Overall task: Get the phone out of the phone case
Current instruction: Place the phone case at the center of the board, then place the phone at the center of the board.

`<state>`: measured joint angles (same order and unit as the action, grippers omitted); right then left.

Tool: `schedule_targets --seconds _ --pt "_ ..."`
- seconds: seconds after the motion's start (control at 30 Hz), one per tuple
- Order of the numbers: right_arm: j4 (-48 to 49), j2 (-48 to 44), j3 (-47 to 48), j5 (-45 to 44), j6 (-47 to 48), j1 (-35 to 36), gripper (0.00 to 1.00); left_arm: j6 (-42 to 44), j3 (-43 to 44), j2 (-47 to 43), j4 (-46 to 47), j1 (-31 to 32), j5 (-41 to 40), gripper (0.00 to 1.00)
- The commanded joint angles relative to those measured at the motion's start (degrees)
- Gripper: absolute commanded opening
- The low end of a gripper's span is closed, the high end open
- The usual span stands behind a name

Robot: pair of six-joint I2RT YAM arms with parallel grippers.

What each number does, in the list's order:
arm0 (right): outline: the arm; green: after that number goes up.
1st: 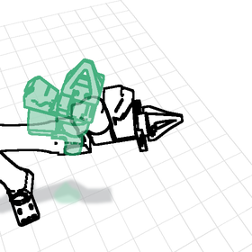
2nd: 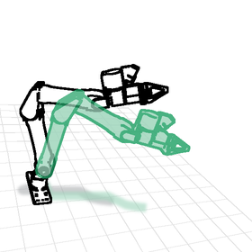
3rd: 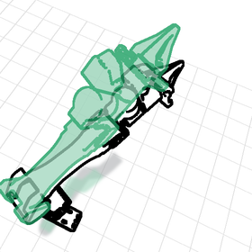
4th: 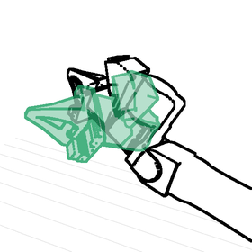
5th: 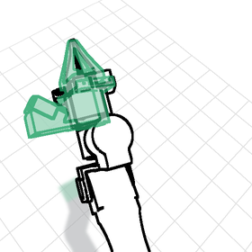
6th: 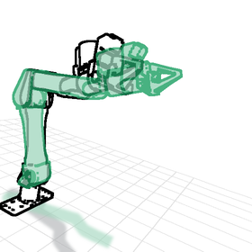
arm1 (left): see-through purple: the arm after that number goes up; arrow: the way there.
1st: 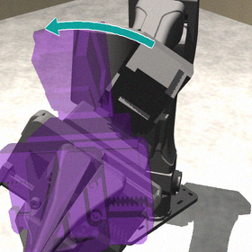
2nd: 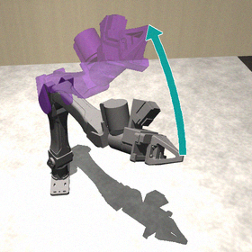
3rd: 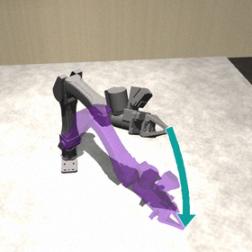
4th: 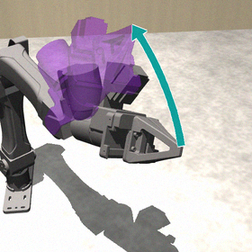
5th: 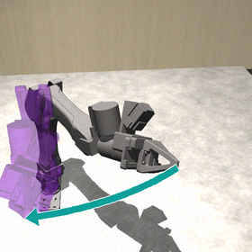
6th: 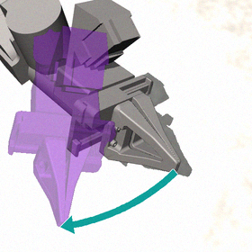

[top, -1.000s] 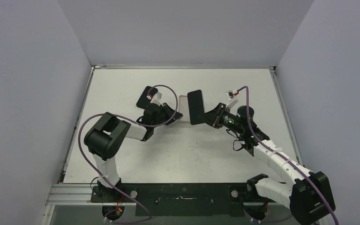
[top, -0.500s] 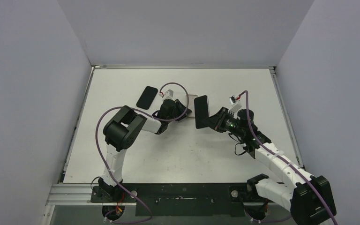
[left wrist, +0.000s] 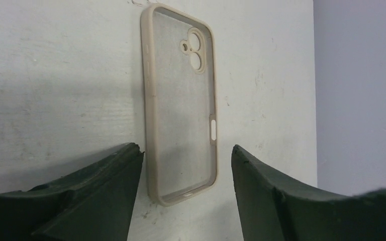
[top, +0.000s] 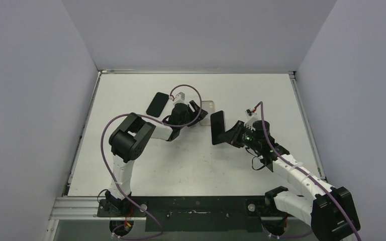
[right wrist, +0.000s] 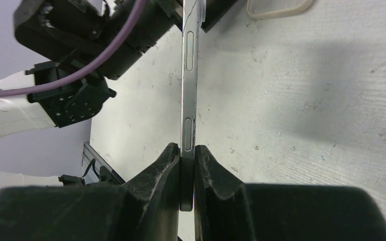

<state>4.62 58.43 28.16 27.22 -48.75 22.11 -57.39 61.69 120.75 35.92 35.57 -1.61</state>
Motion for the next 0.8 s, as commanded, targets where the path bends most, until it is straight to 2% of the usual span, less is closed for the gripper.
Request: schedule_targets --seconds 0.0,0.1,0.2,0.4,0.43,0.47,0.6,0.77 --pt "4.3 2.1 -0.9 1.8 -2.4 -0.1 0.0 2.9 -2.9 -4.4 -4.9 -2.0 -2.5 0.67" --pt "5.6 3.8 -1.7 2.2 -4.5 0.3 0.0 5.5 -4.8 -8.4 -6.6 -3.1 -2.7 0.72" --pt "8.9 5.6 -3.0 2.4 -7.1 1.2 0.0 9.3 -7.3 -14.0 -9.0 -4.6 -3.0 0.83" --pt "16.7 11.4 -4.3 2.0 -12.1 3.9 0.0 18.9 -13.8 -29.8 -16.9 -6.1 -5.8 0.88" --pt "18.5 12.4 -4.5 1.8 -12.7 4.2 0.0 20.2 -14.9 -32.6 -18.1 -6.3 -6.0 0.95" --pt "20.1 13.4 -4.6 1.6 -13.4 4.5 0.0 21.4 -16.2 -35.3 -19.9 -6.5 -6.3 0.97" --pt "25.0 17.8 -4.8 0.5 -15.6 5.4 0.0 25.5 -19.5 -47.9 -28.0 -6.8 -9.4 0.97" --pt "32.3 22.5 -6.5 -0.1 -18.6 5.8 0.0 29.2 -29.5 -64.1 -28.9 -6.7 -16.7 0.97"
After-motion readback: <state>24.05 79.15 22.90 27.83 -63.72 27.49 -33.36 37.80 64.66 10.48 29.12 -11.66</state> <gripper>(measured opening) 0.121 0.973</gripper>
